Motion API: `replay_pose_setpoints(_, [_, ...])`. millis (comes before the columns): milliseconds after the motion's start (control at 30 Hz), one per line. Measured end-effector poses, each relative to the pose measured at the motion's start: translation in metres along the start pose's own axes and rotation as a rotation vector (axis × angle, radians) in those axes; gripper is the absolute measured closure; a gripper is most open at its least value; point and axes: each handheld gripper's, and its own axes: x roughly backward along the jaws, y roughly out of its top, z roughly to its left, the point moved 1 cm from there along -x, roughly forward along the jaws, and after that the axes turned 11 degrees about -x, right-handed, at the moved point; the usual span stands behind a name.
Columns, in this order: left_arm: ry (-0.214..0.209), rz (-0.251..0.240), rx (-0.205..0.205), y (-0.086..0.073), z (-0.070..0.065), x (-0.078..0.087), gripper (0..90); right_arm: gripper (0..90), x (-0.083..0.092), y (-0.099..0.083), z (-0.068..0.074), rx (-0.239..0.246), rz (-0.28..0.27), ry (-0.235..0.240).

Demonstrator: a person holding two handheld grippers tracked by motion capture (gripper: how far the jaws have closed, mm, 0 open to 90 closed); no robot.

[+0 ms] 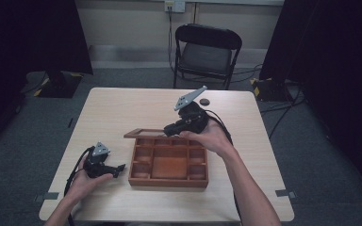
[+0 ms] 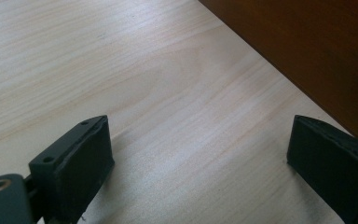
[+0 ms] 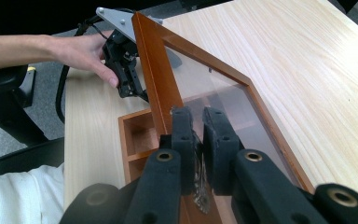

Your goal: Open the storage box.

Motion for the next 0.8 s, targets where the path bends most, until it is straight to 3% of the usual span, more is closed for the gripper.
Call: replay_pose_setpoints(800, [0.000,0.000,0.000,0.0000,0.0000,0.0000,5.9,83.8,-0.0001,0.0010,0.0004,0.004,0.007,-0.002])
